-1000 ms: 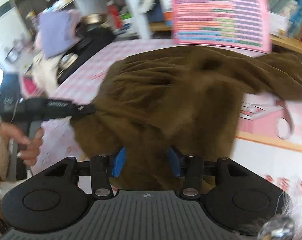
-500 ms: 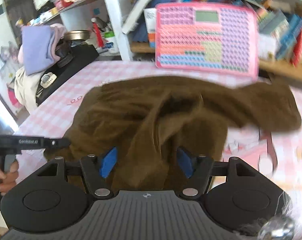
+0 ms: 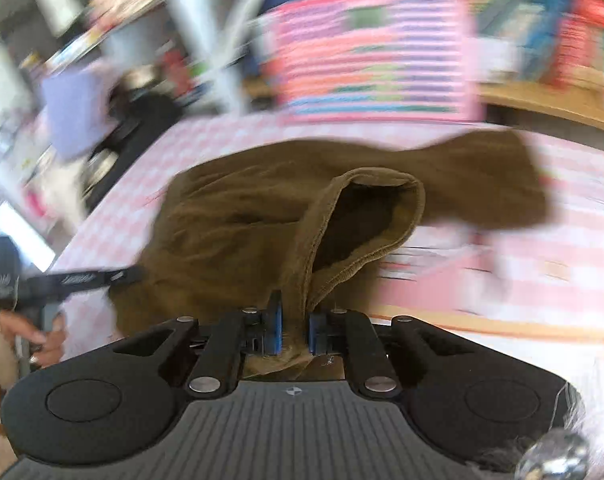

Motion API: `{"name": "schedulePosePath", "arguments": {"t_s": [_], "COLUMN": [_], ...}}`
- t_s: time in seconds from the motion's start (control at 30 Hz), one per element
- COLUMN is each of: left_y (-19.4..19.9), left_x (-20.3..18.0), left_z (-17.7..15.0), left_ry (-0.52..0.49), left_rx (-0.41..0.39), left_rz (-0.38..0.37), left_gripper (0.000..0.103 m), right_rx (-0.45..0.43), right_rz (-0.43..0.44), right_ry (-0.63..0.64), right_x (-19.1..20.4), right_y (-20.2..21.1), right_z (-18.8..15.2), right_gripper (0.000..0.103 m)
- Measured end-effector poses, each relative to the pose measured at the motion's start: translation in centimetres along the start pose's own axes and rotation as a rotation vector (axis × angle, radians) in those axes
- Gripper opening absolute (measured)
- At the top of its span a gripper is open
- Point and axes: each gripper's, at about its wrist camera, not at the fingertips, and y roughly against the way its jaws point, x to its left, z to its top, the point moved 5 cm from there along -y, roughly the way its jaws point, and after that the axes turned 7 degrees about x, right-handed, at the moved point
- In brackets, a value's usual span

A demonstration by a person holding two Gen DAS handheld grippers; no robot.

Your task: Fold clothes

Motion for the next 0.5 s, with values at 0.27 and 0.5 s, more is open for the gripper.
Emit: {"name": "schedulePosePath", "arguments": {"t_s": [0.27, 0.5], "left_y": [-0.1, -0.1], "left_x": [-0.2, -0.2], "left_z": [0.1, 0.0], "left_ry": [-0.012, -0.016], "left_rx": [0.003, -0.001], "left_rz": [0.013, 0.022], "left_gripper": [0.01, 0.01], "right_rx": [0.067, 0.1], "right_rz": [-0.447, -0.433], "right_ry": [-0.31, -0.3], "right_x": [-12.3, -11.4], "right_y": [0.9, -0.1], "right_z": [-2.4, -5.4], "right_gripper": [0.045, 0.045]}}
